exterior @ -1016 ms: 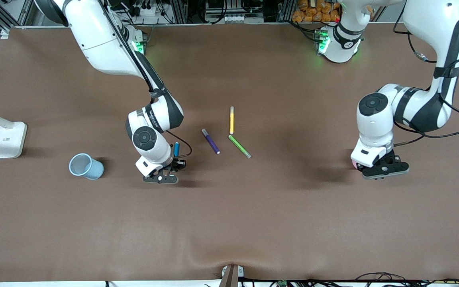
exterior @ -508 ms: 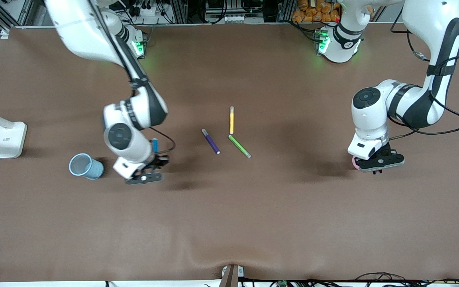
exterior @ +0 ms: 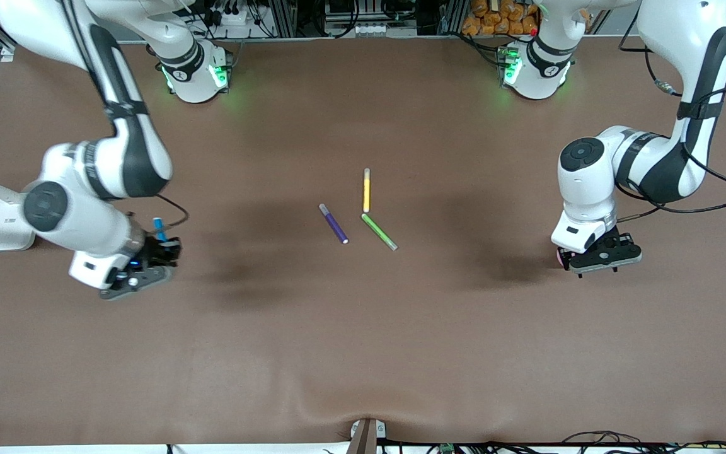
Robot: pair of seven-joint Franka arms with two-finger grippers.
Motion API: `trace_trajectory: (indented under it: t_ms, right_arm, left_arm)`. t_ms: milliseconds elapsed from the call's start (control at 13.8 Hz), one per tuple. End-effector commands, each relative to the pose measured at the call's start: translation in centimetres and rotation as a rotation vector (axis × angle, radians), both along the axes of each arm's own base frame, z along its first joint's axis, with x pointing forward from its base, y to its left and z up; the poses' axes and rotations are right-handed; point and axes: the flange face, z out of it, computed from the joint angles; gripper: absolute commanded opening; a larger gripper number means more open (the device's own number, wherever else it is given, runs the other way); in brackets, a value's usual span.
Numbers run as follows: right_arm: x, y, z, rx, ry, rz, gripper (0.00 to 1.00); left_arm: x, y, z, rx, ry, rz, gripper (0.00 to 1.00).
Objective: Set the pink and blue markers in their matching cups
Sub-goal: 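Carry the blue marker to the blue cup while the left gripper lowers the pink marker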
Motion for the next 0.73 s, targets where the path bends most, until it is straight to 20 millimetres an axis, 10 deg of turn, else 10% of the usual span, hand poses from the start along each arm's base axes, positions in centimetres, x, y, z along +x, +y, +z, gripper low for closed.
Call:
trace_trajectory:
  t_ms: [0, 653]
  right_arm:
    - [-0.7, -2.8, 3.1, 0.019, -0.041, 0.13, 0.0]
    - [-0.7, -13.8, 3.1, 0.379, -0.279, 0.505, 0.0]
  left_arm:
    - [0.5, -0.8, 2.0, -0.007, -0.051, -0.009, 1.0]
    - [3.1, -3.3, 7.4, -0.045, -0.108, -0.062, 1.0]
